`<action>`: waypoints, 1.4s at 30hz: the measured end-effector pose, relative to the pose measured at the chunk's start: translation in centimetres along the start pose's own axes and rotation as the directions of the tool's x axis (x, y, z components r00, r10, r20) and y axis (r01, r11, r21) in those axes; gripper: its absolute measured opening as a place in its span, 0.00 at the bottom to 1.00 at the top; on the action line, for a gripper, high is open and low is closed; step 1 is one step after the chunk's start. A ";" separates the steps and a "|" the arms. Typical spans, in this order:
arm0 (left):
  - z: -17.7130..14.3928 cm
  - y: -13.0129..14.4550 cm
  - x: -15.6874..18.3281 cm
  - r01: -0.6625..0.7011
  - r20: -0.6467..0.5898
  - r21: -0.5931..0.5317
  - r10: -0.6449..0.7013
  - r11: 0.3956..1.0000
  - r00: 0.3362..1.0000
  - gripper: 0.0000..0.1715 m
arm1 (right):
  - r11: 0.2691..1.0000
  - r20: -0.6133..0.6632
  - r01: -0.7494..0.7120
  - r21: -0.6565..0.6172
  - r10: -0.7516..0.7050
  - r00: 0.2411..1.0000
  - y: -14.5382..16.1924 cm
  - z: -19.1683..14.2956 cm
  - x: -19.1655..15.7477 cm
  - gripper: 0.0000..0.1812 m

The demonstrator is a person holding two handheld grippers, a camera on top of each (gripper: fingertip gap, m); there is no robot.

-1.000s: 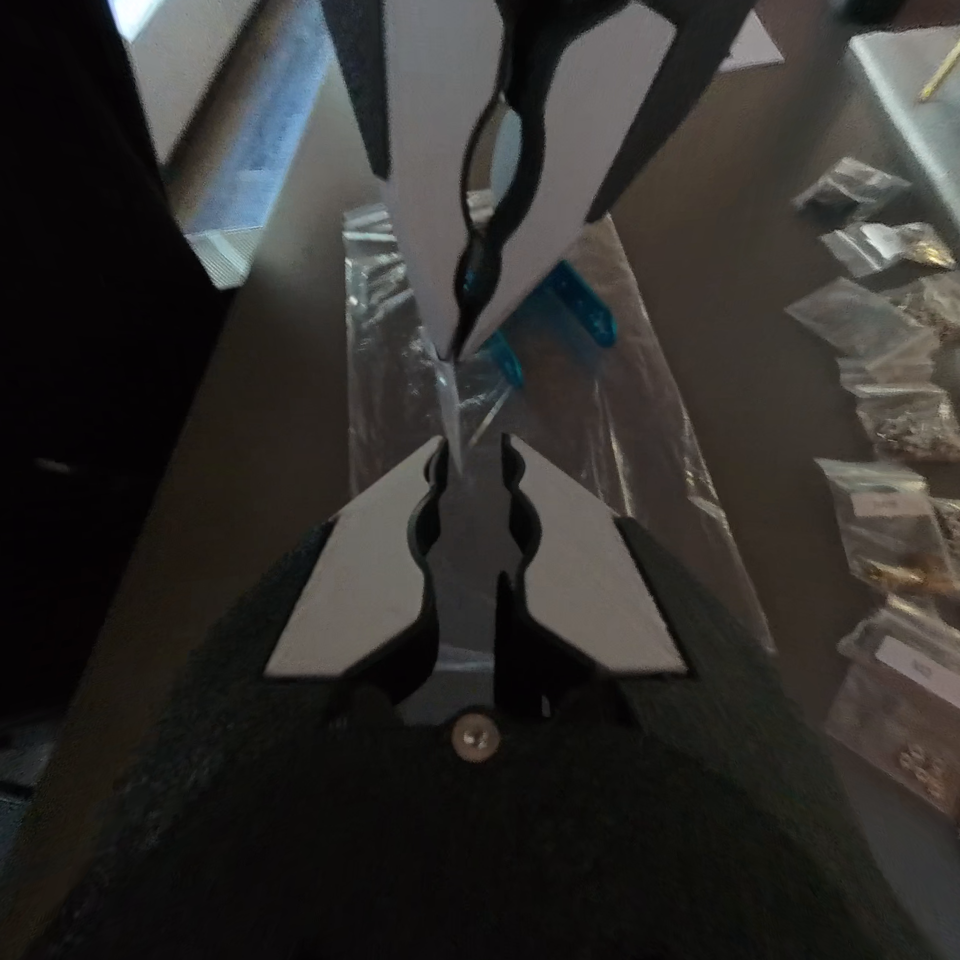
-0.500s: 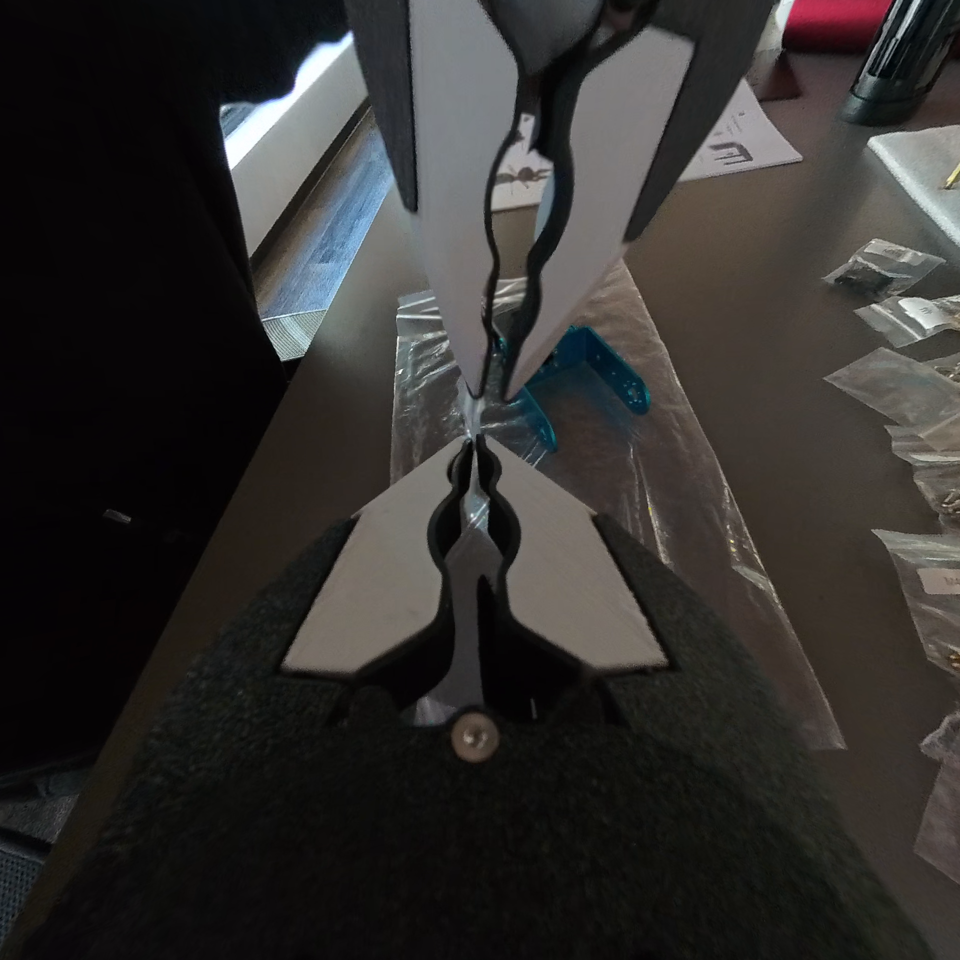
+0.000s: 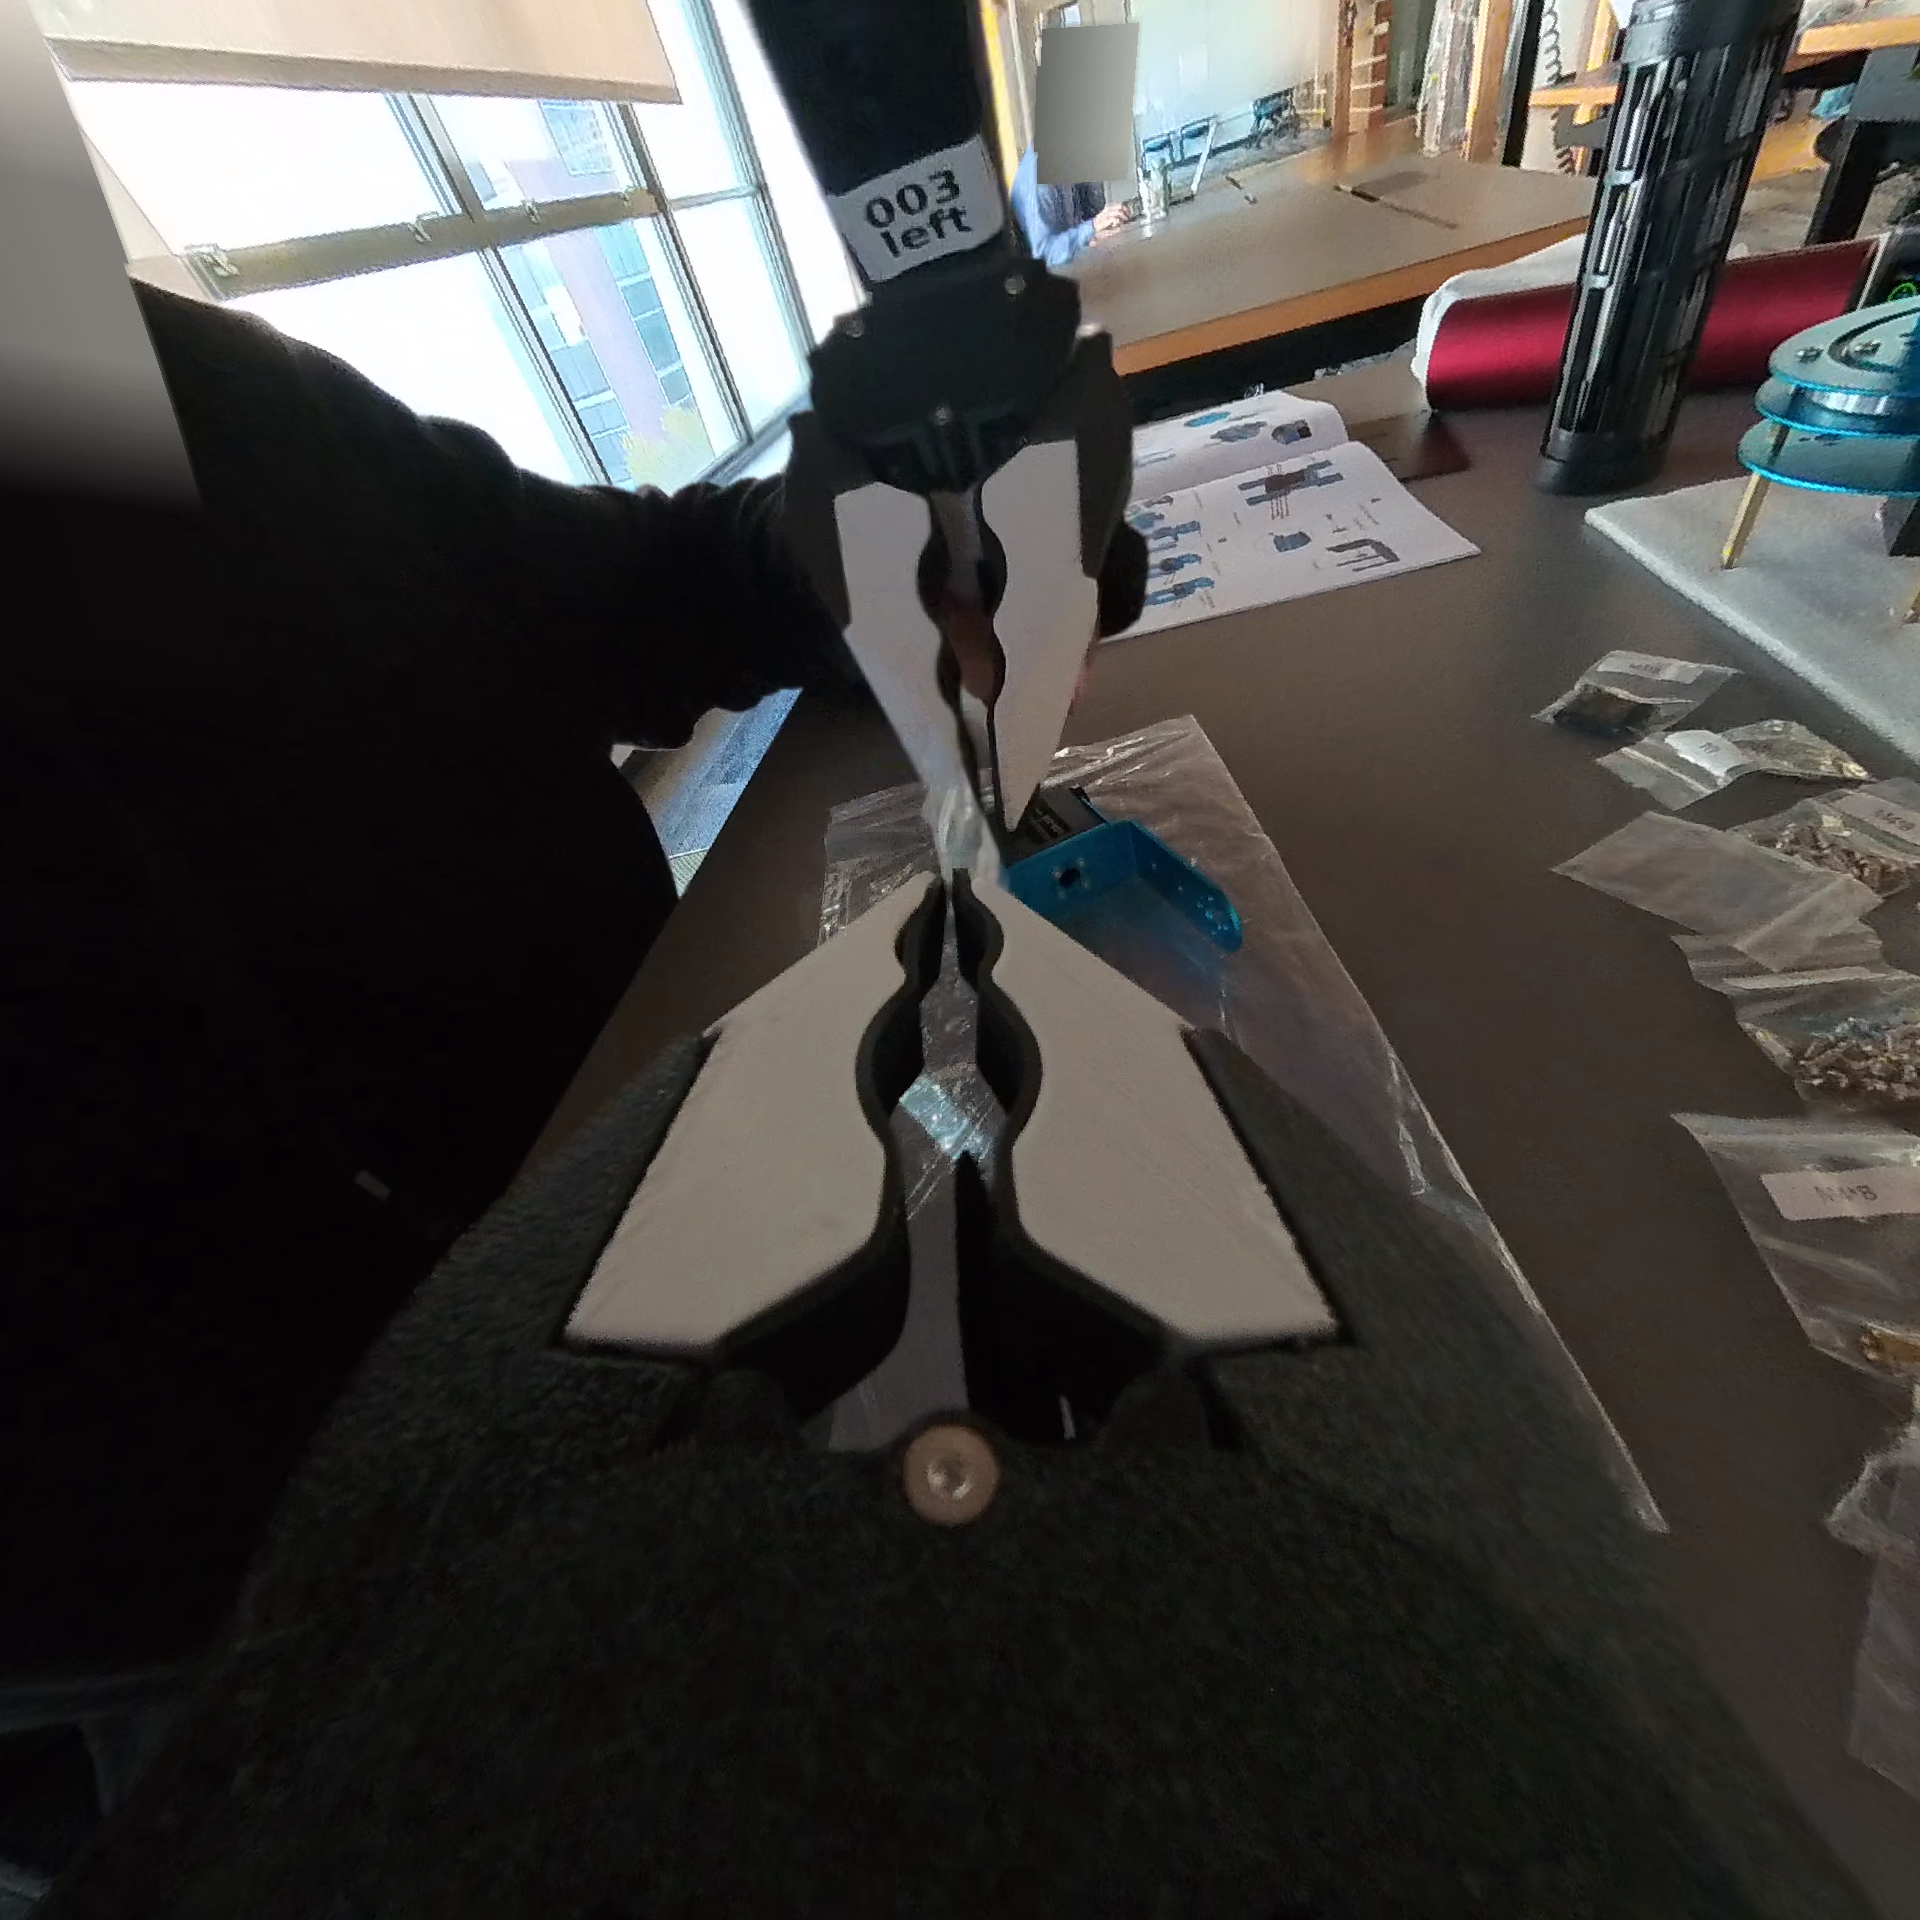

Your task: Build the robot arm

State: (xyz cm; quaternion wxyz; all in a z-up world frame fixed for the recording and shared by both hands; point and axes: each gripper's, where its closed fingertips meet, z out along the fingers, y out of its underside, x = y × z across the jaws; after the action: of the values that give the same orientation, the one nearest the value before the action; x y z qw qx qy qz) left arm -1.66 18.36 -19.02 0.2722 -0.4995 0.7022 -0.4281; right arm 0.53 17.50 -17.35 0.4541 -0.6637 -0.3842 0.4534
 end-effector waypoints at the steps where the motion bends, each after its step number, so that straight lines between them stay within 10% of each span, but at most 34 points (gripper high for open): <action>1: -0.1 -0.1 0.0 0.019 -0.024 0.028 -0.019 0.999 1.000 0.00 | 1.000 0.002 -0.002 0.000 0.002 1.000 0.0 0.1 0.0 0.00; 9: -1.0 -0.6 0.1 0.108 -0.114 0.120 -0.094 0.987 0.989 0.12 | 1.000 -0.005 -0.006 0.005 0.006 1.000 0.1 0.5 0.1 0.00; 19: 0.1 0.9 0.4 0.105 -0.138 0.122 -0.088 0.987 0.987 0.00 | 0.999 -0.006 -0.004 -0.032 0.004 1.000 0.9 1.0 0.1 0.01; 28: -1.2 2.2 0.7 -0.036 -0.051 0.034 0.038 0.999 0.998 0.00 | 0.856 -0.164 0.124 -0.502 -0.235 0.958 7.7 -0.4 3.1 0.06; 42: 0.1 3.4 3.1 -0.104 -0.106 -0.030 0.100 0.994 0.989 0.00 | 0.818 -0.199 0.020 -0.576 -0.164 0.966 9.8 0.3 4.4 0.04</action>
State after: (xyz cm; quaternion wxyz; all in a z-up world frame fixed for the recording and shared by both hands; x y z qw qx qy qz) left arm -4.29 15.91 -21.90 0.2476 -0.4445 0.7478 -0.4265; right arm 2.52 18.70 -27.86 0.2999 -0.7991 -0.4759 0.2121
